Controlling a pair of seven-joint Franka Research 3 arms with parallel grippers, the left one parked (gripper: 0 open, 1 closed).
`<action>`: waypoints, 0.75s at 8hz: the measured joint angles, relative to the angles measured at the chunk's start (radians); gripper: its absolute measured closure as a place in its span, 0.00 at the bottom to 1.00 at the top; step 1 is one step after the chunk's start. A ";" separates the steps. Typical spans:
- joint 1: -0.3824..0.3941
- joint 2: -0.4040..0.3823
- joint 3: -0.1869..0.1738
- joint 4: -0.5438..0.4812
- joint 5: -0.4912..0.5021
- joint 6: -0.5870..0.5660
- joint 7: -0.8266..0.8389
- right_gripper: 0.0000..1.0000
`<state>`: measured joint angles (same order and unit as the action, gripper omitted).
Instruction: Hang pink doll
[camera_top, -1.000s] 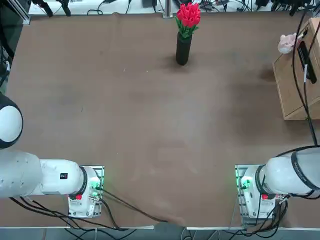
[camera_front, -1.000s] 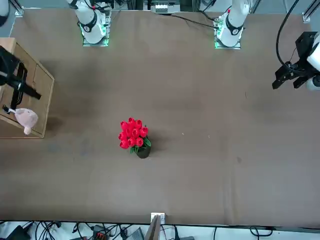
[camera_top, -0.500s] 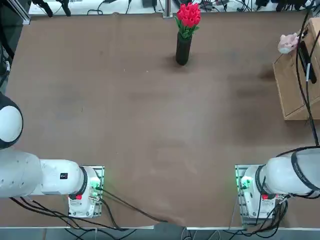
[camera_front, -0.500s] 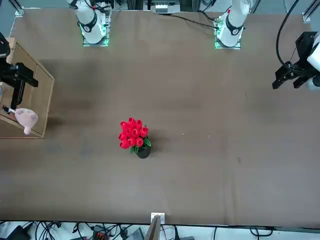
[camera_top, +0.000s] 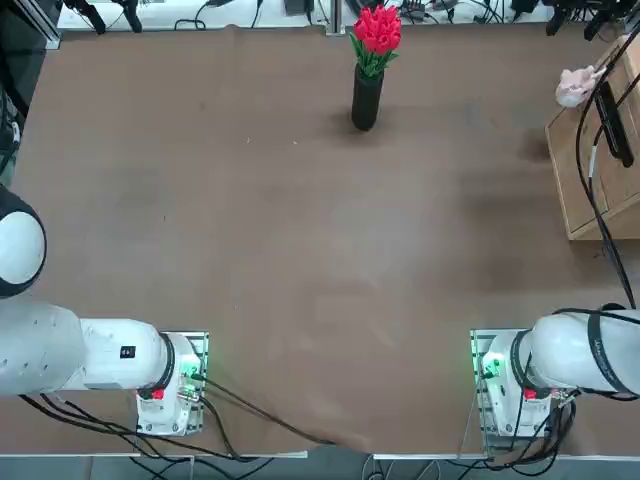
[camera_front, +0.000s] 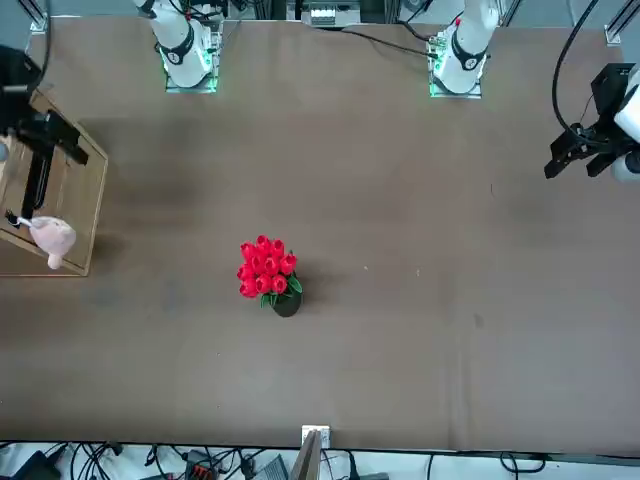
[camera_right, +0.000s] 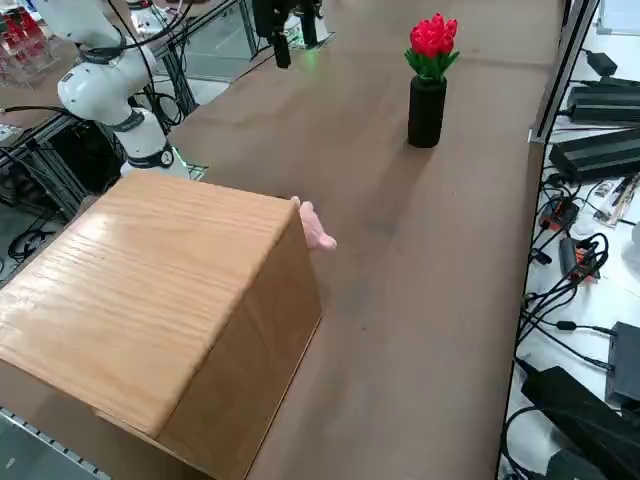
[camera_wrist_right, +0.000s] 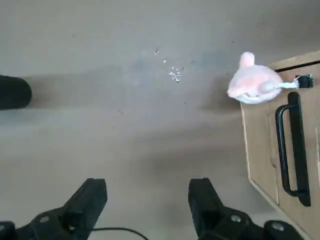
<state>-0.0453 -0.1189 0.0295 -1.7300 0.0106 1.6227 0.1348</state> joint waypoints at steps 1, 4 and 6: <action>0.002 0.000 0.001 -0.002 -0.003 -0.002 -0.033 0.00; 0.002 0.022 0.001 0.009 -0.006 -0.019 -0.077 0.00; 0.002 0.023 0.001 0.013 -0.013 -0.027 -0.102 0.00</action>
<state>-0.0430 -0.0958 0.0300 -1.7175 -0.0028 1.5957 0.0324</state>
